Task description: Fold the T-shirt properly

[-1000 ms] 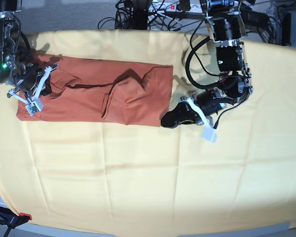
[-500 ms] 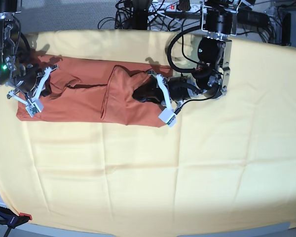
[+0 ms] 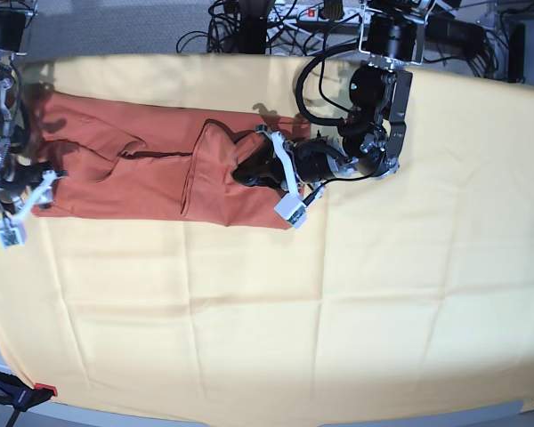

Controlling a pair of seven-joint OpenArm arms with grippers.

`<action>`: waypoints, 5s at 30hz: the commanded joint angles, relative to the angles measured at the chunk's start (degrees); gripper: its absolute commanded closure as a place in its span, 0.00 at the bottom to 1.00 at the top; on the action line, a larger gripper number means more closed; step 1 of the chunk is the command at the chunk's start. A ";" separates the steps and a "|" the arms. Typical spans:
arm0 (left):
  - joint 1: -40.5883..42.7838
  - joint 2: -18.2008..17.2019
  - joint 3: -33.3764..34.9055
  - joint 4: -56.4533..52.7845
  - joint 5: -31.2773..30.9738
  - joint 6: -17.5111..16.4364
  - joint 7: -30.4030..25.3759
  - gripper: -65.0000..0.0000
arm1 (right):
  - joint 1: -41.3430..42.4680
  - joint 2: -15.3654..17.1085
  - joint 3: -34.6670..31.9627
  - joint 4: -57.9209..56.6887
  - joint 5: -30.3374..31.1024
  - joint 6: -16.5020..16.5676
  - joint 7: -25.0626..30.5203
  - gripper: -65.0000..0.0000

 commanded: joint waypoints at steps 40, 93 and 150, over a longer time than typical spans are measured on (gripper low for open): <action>-0.35 -0.09 0.31 0.48 -0.17 0.52 1.77 1.00 | -4.66 -0.39 16.24 -29.66 51.39 23.55 -18.38 0.83; 1.14 -13.16 -26.05 1.20 -31.30 -2.24 18.10 0.96 | -7.52 -23.87 -1.33 22.21 28.79 23.55 -5.20 1.00; 1.44 -14.23 -26.05 1.20 -31.69 -2.24 17.38 0.96 | 2.27 -17.40 -24.61 13.64 8.90 23.55 0.79 0.63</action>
